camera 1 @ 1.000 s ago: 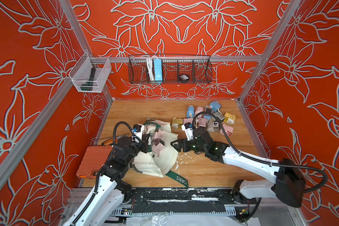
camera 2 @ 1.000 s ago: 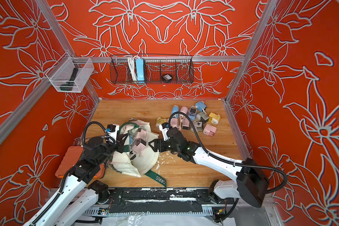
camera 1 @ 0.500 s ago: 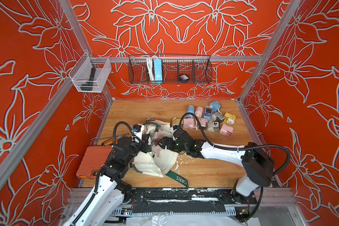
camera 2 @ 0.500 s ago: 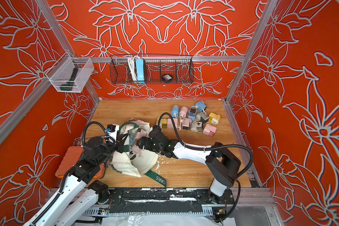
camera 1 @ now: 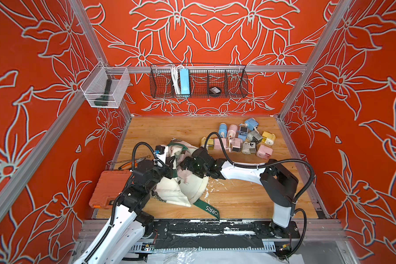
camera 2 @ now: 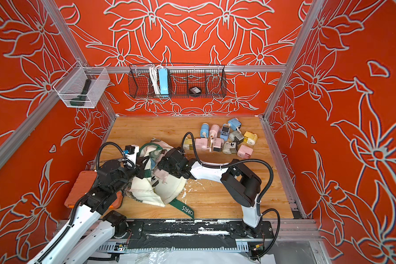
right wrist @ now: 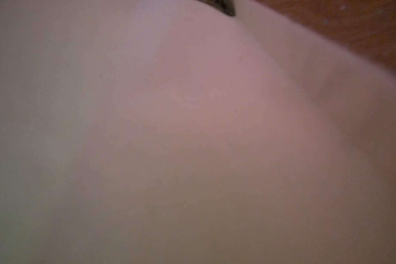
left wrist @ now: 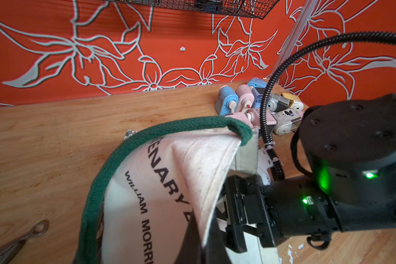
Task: Take out the pencil sharpeners from the tote bags
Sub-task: Pick up the pencil sharpener from the canvas bag.
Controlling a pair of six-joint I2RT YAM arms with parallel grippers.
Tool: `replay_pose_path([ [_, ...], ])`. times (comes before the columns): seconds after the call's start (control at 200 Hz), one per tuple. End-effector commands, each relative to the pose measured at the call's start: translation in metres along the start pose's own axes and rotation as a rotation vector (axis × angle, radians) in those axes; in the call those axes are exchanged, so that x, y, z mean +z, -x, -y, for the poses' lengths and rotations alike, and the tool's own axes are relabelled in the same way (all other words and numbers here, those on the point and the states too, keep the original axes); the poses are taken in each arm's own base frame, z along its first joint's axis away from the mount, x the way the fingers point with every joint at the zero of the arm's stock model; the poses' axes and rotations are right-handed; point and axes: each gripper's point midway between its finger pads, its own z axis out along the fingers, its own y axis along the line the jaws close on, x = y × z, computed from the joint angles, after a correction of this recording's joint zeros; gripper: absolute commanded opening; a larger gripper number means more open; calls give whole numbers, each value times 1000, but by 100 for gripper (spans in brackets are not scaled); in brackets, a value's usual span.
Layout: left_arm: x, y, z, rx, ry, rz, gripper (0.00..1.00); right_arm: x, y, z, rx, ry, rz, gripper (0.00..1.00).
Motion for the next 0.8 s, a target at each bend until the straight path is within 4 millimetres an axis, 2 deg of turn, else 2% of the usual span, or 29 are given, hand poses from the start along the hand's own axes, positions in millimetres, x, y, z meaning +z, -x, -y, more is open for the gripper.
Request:
replay_pose_path([
  [0.0,-3,7,5,1,-16,23,0,16,-9,8,14,-11,-56,89],
  [0.18,-2,7,4,1,-16,21,0,24,-18,2,12,23,-112,80],
  [0.275,-3,7,5,0,-17,23,0,26,-18,6,1,12,-113,76],
  [0.475,-3,7,4,1,-16,23,0,26,-16,6,-28,22,-102,61],
  [0.646,-3,7,5,0,-17,24,0,9,-11,-5,-122,44,-75,53],
  [0.796,-3,7,5,0,-17,24,0,-19,-8,-17,-247,99,-39,48],
])
